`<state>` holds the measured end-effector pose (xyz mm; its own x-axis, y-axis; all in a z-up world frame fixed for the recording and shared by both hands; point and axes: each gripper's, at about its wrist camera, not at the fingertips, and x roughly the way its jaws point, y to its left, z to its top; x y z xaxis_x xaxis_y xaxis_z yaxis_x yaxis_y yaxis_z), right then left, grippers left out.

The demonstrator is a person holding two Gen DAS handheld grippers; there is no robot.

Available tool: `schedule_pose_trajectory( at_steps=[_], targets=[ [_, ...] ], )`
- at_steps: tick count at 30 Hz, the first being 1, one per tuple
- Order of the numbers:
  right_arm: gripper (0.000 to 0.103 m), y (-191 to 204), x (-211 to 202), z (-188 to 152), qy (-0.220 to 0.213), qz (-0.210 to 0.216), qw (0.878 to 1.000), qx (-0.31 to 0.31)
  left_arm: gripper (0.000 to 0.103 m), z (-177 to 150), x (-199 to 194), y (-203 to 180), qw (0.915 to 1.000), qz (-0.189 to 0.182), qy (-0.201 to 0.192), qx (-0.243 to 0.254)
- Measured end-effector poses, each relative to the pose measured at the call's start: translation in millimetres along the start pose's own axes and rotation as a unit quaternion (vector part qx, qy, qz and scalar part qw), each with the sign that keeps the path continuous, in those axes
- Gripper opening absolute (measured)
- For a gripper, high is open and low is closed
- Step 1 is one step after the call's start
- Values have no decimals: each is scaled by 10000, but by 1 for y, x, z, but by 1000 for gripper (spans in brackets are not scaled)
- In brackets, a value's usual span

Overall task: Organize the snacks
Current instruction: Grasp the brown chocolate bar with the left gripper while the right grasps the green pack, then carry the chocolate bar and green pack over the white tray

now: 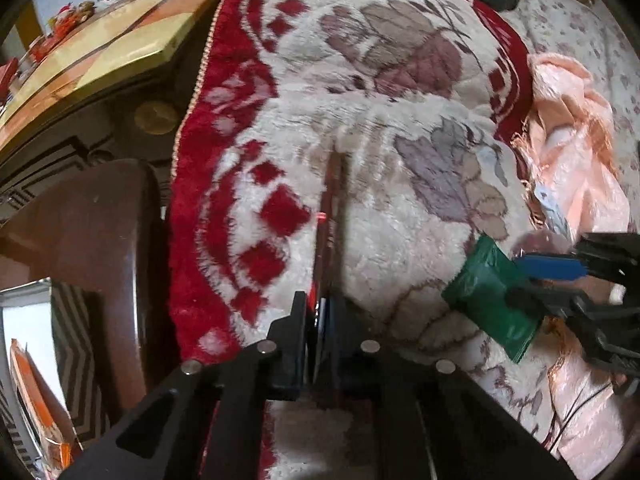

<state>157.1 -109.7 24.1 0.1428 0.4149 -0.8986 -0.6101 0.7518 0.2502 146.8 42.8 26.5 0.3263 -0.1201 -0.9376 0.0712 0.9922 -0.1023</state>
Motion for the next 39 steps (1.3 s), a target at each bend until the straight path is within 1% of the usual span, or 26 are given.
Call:
schedule_pose_trajectory(
  at_steps=[1,2,3,4,6,7,8,9,11,13,14,15,16,17,18,19,20,21,22,23,25,26,28,30,35,39],
  targets=[
    [34,1,-6,0,-9,172,9998,38,15,1,0,0,10000,31,-2,-9],
    [41,4,-14,-2,-79,510,9987,40,18,2,0,1,10000,89,6,-4],
    [53,9,-20,-4,-146,638,9979,-18,23,3,0,1,9999,139,13,12],
    [55,12,-24,-6,-183,531,9984,-96,27,4,-1,1,9998,204,7,16],
    [56,19,-28,-9,-204,-71,9994,-286,47,6,-2,1,9996,288,-40,-29],
    [60,25,-25,-10,-166,-497,9979,-377,52,7,-2,1,9996,260,-69,-50],
    [62,28,-19,-10,-159,-689,9966,-432,57,8,-3,0,9997,201,-95,-66],
    [63,33,-13,-10,-139,-791,9954,-525,60,8,-3,-1,9998,167,-98,-68],
    [63,37,-6,-14,-34,-1023,9917,-781,63,9,-1,-3,9998,187,-80,-25],
    [63,37,9,-15,115,-1475,9841,-988,64,11,2,-3,9996,257,-65,31],
    [63,30,14,-16,212,-1471,9844,-945,65,13,5,-1,9996,278,-40,16],
    [63,25,19,-15,299,-1339,9872,-813,65,15,10,1,9996,271,9,-28],
    [62,17,22,-16,295,-1125,9914,-596,65,15,14,2,9997,239,57,-49],
    [60,9,20,-17,175,-931,9948,-383,65,16,20,2,9997,206,112,-40],
    [48,3,18,-19,50,-841,9962,-238,65,16,24,2,9997,209,106,-15],
    [43,-1,15,-21,-51,-799,9967,-160,63,16,23,1,9998,206,27,2],
    [42,-1,12,-24,-124,-779,9968,-114,55,15,22,2,9999,164,-3,-20],
    [42,-3,9,-28,-206,-742,9970,-47,43,15,20,3,9999,125,-31,-70],
    [42,-5,5,-32,-281,-688,9972,41,35,15,17,5,9999,55,-62,-133],
    [42,-4,3,-36,-313,-672,9972,69,22,15,13,7,9998,-37,-64,-200],
    [42,0,-6,-40,-423,-661,9969,82,19,12,6,9,9997,23,-93,-239],
    [42,2,-9,-41,-479,-626,9968,122,10,10,2,9,9996,16,-121,-242],
    [42,7,-19,-45,-662,-456,9964,287,10,6,-8,10,9995,6,-188,-271],
    [42,15,-22,-46,-737,-375,9959,369,10,0,-18,10,9991,-82,-284,-304],
    [42,30,-26,-56,-802,-126,9952,538,10,-18,-29,15,9982,-232,-270,-480],
    [42,37,-32,-67,-857,31,9942,651,10,-35,-47,12,9967,-399,-422,-562]
  ],
)
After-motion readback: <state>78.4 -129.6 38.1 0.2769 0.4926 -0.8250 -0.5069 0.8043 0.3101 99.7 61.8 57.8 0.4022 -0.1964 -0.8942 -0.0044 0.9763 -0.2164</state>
